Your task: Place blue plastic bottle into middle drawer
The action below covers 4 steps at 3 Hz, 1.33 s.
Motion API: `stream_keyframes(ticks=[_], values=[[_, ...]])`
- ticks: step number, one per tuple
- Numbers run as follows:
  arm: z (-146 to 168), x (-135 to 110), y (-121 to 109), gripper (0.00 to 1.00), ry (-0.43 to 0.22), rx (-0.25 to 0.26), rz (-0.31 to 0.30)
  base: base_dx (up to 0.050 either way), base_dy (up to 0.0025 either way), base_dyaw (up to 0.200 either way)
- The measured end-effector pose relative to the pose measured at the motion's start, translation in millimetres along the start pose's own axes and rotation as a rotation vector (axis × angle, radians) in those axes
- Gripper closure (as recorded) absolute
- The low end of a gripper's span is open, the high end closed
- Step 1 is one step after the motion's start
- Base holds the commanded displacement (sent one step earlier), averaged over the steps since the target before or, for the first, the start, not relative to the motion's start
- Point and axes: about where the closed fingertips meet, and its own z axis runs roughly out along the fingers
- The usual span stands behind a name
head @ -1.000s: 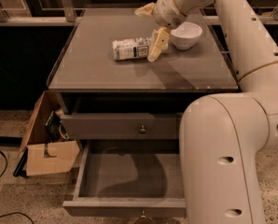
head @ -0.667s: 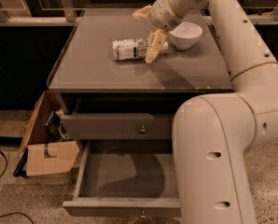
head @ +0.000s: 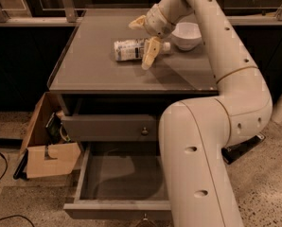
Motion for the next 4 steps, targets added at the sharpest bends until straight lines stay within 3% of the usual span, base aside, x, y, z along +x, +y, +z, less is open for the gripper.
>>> stream_keyframes(ticks=[1, 4], values=[[16.4, 6.8, 1.2, 0.02, 0.014, -0.029, 0.02, 0.0, 0.0, 0.0], [16.4, 6.8, 1.1, 0.72, 0.014, -0.029, 0.02, 0.0, 0.0, 0.0]])
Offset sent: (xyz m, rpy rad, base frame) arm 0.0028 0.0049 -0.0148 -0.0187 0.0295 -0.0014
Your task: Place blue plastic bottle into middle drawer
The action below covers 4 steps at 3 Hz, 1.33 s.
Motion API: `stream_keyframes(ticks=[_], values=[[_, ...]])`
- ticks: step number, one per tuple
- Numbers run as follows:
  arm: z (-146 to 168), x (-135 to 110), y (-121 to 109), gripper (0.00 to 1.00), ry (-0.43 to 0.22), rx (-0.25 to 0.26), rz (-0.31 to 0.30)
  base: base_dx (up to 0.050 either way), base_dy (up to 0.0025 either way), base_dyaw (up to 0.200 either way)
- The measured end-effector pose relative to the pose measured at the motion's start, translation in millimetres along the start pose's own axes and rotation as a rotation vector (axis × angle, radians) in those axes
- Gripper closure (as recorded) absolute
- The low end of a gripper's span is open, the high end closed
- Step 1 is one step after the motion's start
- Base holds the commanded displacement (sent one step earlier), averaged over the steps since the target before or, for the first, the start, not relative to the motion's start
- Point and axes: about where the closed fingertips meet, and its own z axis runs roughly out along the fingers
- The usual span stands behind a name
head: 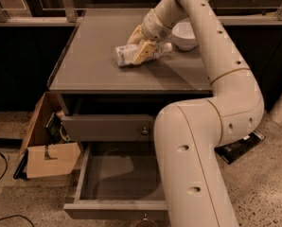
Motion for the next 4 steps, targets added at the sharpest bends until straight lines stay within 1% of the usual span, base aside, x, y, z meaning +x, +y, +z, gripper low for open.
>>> stream_keyframes(ticks=[1, 2, 3, 4], values=[[0, 0, 0, 0.95, 0.0, 0.0, 0.0, 0.0, 0.0, 0.0], [0, 0, 0, 1.0, 0.0, 0.0, 0.0, 0.0, 0.0, 0.0], [0, 0, 0, 1.0, 0.0, 0.001, 0.0, 0.0, 0.0, 0.0], [-4, 0, -10, 1.0, -0.013, 0.049, -0.002, 0.0, 0.0, 0.0]])
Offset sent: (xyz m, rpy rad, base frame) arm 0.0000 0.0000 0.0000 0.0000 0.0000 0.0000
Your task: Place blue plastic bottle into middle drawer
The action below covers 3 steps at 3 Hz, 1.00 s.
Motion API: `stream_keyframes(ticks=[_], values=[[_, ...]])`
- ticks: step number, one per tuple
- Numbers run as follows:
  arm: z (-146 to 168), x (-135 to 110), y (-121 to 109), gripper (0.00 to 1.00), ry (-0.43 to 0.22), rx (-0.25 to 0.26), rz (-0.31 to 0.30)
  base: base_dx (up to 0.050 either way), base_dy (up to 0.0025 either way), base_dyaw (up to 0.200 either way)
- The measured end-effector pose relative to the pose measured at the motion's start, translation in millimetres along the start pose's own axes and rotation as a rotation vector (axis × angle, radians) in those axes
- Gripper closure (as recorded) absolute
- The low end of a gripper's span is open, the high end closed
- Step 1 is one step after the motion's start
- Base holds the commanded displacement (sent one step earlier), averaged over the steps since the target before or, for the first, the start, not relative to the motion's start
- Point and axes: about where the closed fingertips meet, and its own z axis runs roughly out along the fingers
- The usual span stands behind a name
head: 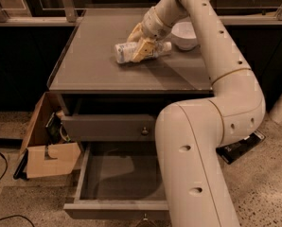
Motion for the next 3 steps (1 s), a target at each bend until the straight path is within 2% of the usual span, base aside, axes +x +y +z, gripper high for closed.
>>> stream_keyframes(ticks=[2, 3], values=[[-56, -8, -23, 1.0, 0.006, 0.175, -0.027, 0.0, 0.0, 0.0], [-71, -16, -10, 1.0, -0.017, 0.187, -0.057, 0.0, 0.0, 0.0]])
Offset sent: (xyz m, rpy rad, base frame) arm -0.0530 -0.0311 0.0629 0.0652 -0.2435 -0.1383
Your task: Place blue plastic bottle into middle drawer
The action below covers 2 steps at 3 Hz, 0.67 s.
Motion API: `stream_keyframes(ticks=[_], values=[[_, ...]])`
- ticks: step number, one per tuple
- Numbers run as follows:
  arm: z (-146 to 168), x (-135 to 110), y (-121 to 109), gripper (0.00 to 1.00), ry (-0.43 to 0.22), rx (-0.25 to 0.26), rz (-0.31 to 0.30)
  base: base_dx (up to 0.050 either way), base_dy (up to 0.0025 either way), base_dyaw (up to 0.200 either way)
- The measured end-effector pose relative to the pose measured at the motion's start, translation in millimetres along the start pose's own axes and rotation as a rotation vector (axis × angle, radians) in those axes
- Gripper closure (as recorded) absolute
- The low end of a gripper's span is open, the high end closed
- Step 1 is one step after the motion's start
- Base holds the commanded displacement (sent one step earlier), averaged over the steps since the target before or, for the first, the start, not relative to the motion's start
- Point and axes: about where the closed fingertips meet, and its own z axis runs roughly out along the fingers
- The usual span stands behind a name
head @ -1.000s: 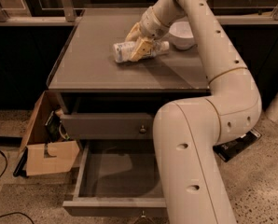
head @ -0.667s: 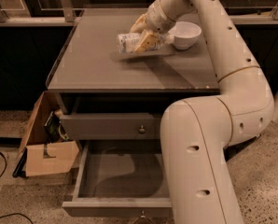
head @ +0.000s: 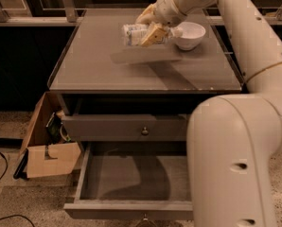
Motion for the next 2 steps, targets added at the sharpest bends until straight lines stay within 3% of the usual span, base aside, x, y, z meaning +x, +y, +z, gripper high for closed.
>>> stream_keyframes(ticks=[1, 2], values=[[-8, -12, 24, 1.0, -0.096, -0.004, -0.024, 0.0, 0.0, 0.0], [-23, -38, 67, 1.0, -0.2, -0.002, -0.073, 0.0, 0.0, 0.0]])
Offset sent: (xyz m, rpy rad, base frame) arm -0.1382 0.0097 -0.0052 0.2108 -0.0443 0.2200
